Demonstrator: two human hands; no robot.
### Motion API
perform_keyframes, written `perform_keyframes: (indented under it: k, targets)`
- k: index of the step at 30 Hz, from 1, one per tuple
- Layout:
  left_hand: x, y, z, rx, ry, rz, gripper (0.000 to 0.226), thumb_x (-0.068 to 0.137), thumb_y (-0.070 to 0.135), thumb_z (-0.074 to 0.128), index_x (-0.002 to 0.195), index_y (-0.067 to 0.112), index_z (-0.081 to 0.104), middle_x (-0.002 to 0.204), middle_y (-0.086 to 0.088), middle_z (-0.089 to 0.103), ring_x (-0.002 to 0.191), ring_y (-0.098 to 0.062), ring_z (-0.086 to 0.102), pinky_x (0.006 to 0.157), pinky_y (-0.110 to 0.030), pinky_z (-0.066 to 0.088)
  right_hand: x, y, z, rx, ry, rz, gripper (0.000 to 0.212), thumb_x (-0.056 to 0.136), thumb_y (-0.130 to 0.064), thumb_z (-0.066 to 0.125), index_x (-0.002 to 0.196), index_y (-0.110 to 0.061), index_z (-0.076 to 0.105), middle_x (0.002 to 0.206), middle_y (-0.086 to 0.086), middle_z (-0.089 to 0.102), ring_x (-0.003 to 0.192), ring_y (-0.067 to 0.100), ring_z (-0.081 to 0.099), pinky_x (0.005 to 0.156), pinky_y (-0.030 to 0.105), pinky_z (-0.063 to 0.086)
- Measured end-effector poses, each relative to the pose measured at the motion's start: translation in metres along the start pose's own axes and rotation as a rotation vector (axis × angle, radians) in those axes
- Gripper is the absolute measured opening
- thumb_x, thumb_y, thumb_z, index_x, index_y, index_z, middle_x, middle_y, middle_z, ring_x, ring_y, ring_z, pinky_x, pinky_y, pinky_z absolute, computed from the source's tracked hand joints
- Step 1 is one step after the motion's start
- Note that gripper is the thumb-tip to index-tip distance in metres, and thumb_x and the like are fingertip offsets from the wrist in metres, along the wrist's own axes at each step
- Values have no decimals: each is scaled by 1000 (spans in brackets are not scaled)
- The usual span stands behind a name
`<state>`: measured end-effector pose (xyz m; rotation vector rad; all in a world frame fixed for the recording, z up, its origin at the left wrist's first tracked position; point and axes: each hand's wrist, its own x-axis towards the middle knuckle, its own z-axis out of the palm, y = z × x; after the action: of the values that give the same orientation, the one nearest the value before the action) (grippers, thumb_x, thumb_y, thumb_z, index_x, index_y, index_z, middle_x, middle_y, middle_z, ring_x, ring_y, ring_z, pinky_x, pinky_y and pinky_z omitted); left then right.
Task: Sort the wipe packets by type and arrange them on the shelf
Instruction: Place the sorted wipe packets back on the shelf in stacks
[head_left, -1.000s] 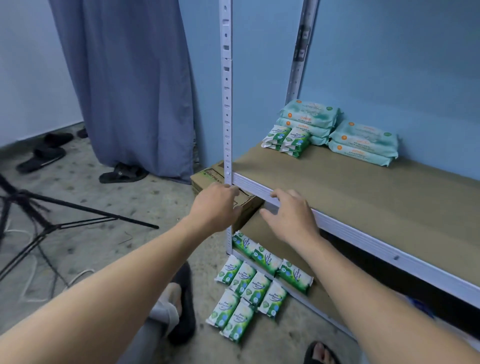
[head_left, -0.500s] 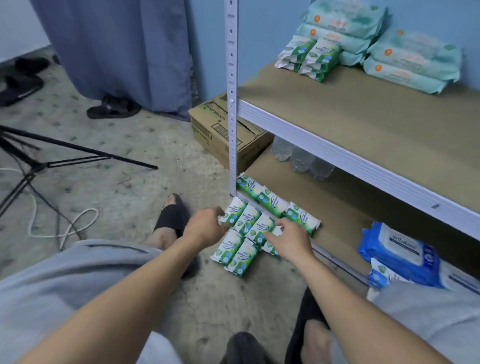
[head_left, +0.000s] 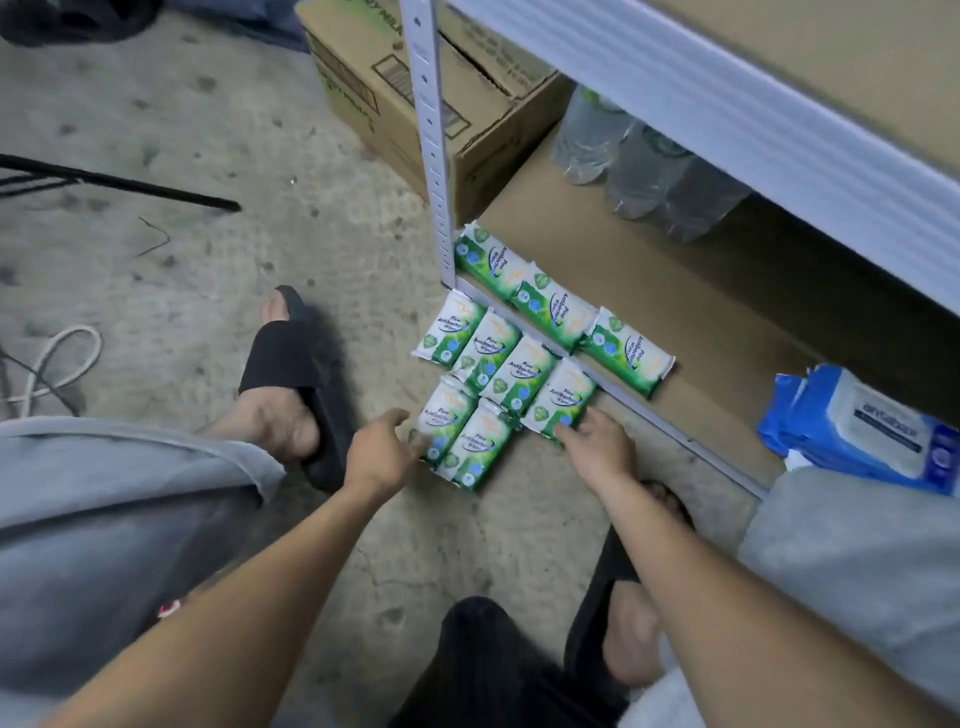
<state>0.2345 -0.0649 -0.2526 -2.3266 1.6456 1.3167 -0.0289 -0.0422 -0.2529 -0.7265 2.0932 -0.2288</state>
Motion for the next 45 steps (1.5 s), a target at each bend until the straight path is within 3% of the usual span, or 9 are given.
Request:
perform_keyframes:
  k: [4,10,15,19,25,31,37,42,45]
  targets:
    - [13,-1,17,-45,-8,10,44,88,36,73,127,16,64,120,-7,70,112,-27,63,88,-32,46,40,11,26,132,11,110,85,59,-64,65,121,-5,65,121,13,69,113,31,64,95,38,52]
    - [31,1,33,-108,5,-15,39,85,31,76,120,19,65,107,-1,72,97,-22,65,81,-29,49,40,-12,50,365,104,187,56,83,-23,75,133,-8,58,125,11,67,108,29,65,90,32,51]
    - [34,0,43,-118,38,-42,36,83,30,76,113,19,61,107,1,71,97,-20,64,81,-32,51,74,23,79,657,131,283,84,58,-37,77,138,-35,52,124,-2,67,103,24,68,90,49,58]
    - [37,1,47,-100,16,-72,35,77,35,77,104,24,58,102,6,69,95,-18,65,83,-39,54,61,7,68,731,136,320,79,66,-29,79,139,-31,52,121,-1,69,100,22,69,89,50,58]
    - [46,3,53,3,-66,-41,50,77,42,72,120,17,64,118,-7,63,113,-28,55,97,-39,46,61,6,67,744,98,357,76,66,-38,80,136,-27,51,126,-1,66,108,21,65,95,49,54]
    - [47,-1,50,-132,-103,-70,37,84,29,74,115,17,57,114,-2,66,104,-22,60,91,-38,50,65,8,66,808,46,320,58,89,-13,72,140,-19,46,128,2,64,110,23,66,68,33,56]
    - [37,0,41,-230,-96,-130,35,85,28,75,113,19,56,113,2,68,103,-19,64,91,-38,52,61,11,57,790,36,335,65,85,-18,76,142,-23,44,128,0,64,111,22,65,87,46,58]
    - [23,-4,28,-280,-39,-148,37,84,29,76,113,18,55,113,-1,67,102,-21,64,88,-43,55,45,14,45,810,44,365,63,84,-21,77,139,-25,47,125,-1,66,100,19,66,64,29,53]
    - [12,-4,19,-276,1,-140,38,84,31,75,114,19,54,113,0,67,105,-22,64,90,-42,54,29,18,37,796,32,379,62,88,-17,74,141,-23,43,123,0,64,93,20,63,64,27,47]
